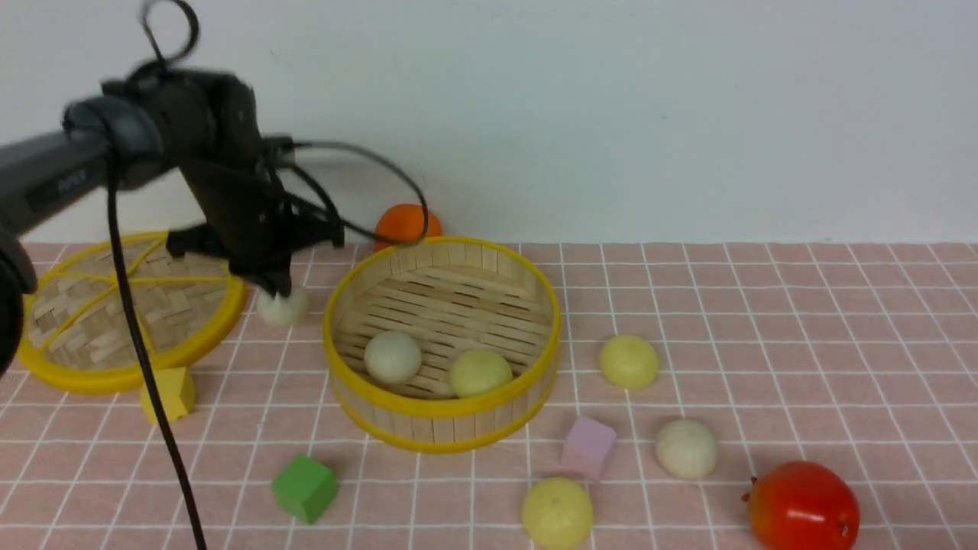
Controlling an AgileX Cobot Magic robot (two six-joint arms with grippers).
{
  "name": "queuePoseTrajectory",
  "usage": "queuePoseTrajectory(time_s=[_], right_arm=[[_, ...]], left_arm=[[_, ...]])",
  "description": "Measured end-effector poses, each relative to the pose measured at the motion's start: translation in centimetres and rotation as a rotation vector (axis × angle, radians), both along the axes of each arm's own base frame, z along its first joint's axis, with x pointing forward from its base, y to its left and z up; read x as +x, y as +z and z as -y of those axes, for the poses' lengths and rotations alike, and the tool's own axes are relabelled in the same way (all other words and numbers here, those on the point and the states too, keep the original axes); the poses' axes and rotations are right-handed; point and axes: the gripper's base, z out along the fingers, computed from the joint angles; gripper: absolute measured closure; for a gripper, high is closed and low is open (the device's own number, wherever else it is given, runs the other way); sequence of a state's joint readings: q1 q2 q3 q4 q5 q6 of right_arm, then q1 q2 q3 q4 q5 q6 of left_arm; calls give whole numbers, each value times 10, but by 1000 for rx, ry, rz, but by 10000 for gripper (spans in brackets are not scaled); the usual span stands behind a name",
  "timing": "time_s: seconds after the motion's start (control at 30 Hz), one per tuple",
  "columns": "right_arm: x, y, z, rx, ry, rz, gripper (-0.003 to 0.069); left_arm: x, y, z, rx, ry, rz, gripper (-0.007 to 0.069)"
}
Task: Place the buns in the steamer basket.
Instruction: Use the left arm to put the steamed stuffed bun into the steamer
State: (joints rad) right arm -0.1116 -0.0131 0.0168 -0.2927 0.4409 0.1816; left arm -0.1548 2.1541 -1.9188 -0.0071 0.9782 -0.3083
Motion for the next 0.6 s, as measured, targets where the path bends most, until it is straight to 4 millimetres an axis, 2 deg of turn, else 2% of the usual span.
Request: queuePoseTrajectory(time_s=[0.03,0.07,0.1,0.13,0.2,0.27,0.3,0.4,0.43,0.47,0.53,0.57,0.6], right_arm=[[0,0,0,0,0,0,417],[0,0,0,0,0,0,417],[0,0,0,0,0,0,417],[0,0,0,0,0,0,417],[0,0,0,0,0,0,417],[0,0,0,0,0,0,417],[0,0,0,0,0,0,417],[0,0,0,0,0,0,417],[0,0,0,0,0,0,417],[0,0,0,0,0,0,417],[0,0,0,0,0,0,417],[0,0,0,0,0,0,417],[0,0,0,0,0,0,417]], left_arm=[[-1,15,1,-23,-2,23,612],[-6,48,7,-95,-13,83,612],[-8,54,7,-103,-18,93,612],[-16,81,16,-168,-53,145,612],[-25,99,31,-230,-112,180,612],[-28,100,40,-252,-139,180,612],[-29,96,51,-266,-165,167,612],[-23,74,64,-269,-176,112,612],[-16,49,69,-264,-164,58,612],[-11,34,70,-258,-153,28,612],[-4,9,71,-240,-129,-14,607],[-3,6,71,-237,-126,-17,606],[3,-13,70,-212,-101,-38,589]])
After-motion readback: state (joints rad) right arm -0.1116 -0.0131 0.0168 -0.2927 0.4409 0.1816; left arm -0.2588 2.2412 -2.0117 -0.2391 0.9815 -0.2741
